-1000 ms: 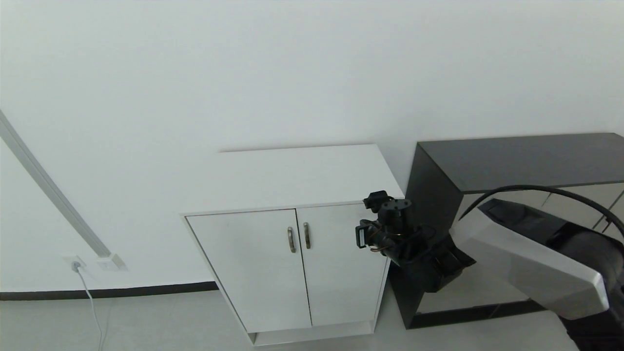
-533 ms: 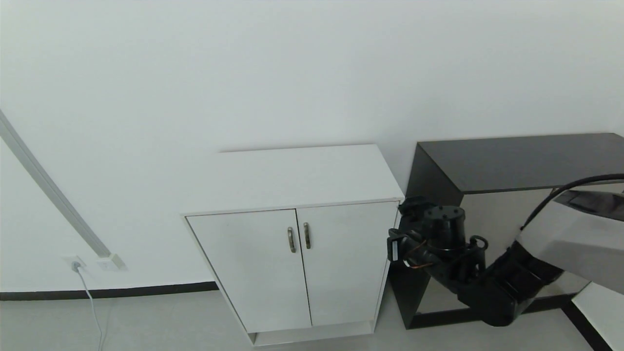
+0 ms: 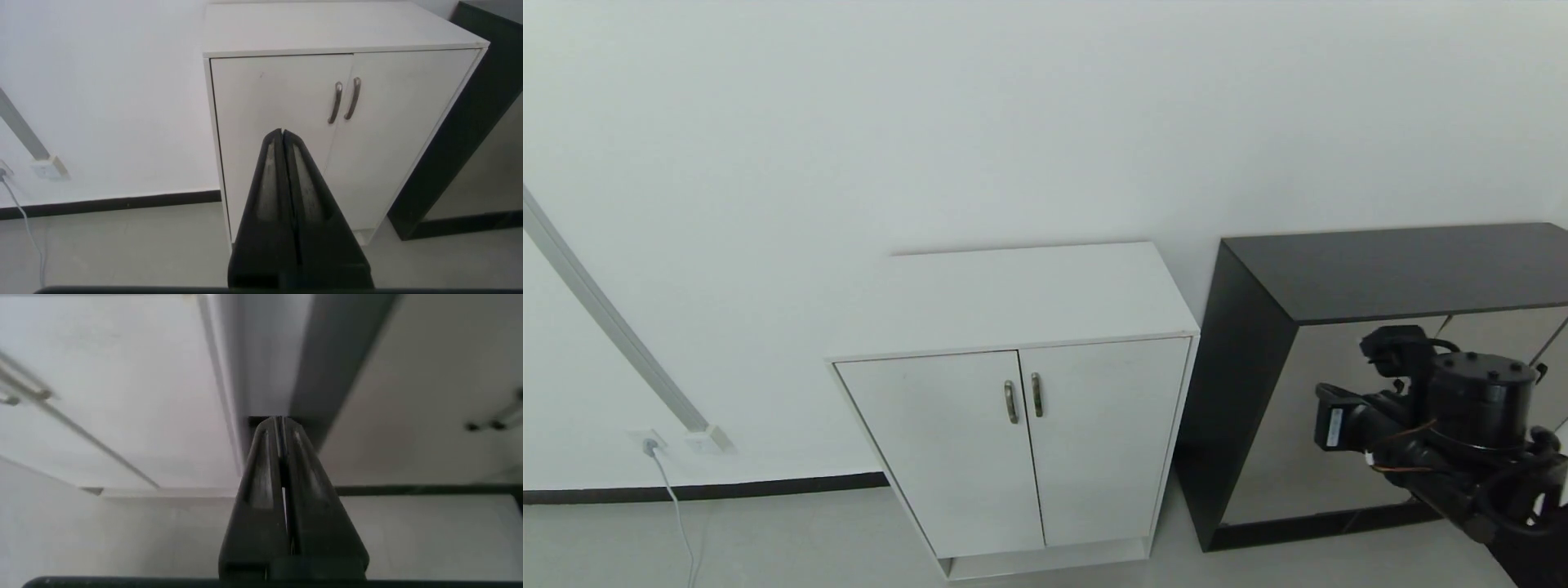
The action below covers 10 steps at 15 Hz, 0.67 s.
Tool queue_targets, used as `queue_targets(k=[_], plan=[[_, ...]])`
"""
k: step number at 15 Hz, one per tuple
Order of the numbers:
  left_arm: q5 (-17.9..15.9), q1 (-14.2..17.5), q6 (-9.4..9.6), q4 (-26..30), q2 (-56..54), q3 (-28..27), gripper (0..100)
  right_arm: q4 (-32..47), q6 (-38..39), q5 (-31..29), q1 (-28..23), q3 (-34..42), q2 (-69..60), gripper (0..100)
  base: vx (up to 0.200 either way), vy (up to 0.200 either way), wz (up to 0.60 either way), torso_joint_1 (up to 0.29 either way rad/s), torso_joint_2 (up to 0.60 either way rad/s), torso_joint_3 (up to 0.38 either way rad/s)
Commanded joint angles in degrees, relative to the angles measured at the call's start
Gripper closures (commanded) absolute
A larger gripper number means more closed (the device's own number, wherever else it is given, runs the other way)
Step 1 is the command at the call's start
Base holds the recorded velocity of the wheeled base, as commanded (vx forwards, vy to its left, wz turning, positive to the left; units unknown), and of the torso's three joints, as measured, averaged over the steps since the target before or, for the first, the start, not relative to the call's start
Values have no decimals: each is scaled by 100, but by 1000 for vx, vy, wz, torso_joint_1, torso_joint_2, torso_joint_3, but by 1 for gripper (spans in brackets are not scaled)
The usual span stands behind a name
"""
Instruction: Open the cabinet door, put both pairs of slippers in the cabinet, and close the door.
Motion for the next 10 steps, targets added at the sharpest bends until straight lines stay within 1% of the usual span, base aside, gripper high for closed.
queue_targets(k=[1,4,5,7,8,9,10], plan=[[2,0,5,0,7,0,100,1,-118,76,-701,965,-1346,100,0,0,0,0,0,0],[2,0,5,0,7,0,100,62,-135,269,-1009,1571,-2304,100,0,0,0,0,0,0],[2,0,-4,0,7,0,100,273,-135,269,-1044,1738,-2709,100,0,0,0,0,0,0],[2,0,5,0,7,0,100,1003,-258,339,-1123,1826,-3737,100,0,0,0,0,0,0],[2,0,-4,0,7,0,100,1539,-285,401,-1132,1800,-4317,100,0,0,0,0,0,0],[2,0,-4,0,7,0,100,2277,-293,418,-1132,1729,-4958,100,0,0,0,0,0,0],[2,0,-4,0,7,0,100,2734,-293,454,-1132,1633,-5328,100,0,0,0,0,0,0]])
